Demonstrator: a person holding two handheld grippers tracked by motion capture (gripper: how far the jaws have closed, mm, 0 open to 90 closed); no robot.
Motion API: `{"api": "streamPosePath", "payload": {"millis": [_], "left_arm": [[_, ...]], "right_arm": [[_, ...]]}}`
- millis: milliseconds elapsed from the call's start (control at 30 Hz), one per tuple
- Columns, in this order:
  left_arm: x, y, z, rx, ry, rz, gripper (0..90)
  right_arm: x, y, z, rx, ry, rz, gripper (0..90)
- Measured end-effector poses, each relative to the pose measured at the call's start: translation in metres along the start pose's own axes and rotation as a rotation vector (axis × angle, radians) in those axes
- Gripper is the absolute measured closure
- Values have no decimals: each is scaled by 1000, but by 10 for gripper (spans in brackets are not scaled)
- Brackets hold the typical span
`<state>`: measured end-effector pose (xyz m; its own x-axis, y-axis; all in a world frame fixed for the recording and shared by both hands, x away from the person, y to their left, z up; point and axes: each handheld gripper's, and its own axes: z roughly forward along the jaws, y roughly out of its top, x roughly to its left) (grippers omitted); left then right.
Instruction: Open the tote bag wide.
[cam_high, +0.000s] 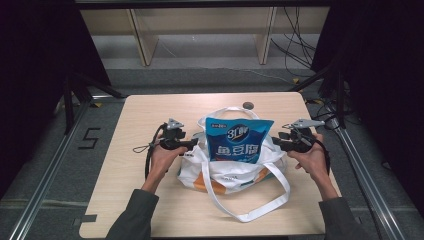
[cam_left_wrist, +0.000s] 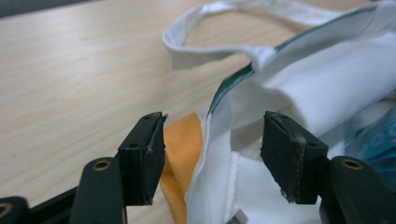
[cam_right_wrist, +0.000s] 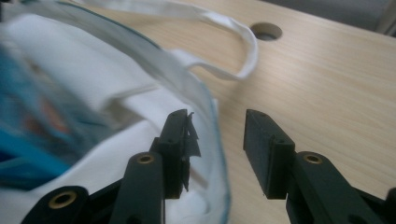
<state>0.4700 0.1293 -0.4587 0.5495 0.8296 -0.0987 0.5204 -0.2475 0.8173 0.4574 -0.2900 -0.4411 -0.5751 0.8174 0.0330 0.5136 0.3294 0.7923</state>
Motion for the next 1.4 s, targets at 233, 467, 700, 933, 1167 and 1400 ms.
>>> {"api": "streamPosePath", "payload": {"millis": [233,467,700,933,1167,1400], "left_arm": [[-25,-12,-23,-2,-142,25,558],[-44,-30,-34,1,-239,59,803],[-58,-48,-15,86,-280,132,841],[-67,-64,-1,141,-226,215,862],[-69,-65,-1,137,-200,233,866],[-61,-37,-27,22,-213,192,785]], "right_arm": [[33,0,-35,-20,141,-32,631],[75,-9,-38,5,262,-148,809],[90,-18,-20,80,294,-206,865],[108,-41,14,216,266,-266,900],[109,-49,22,223,249,-258,900],[93,-24,-12,94,257,-230,821]]}}
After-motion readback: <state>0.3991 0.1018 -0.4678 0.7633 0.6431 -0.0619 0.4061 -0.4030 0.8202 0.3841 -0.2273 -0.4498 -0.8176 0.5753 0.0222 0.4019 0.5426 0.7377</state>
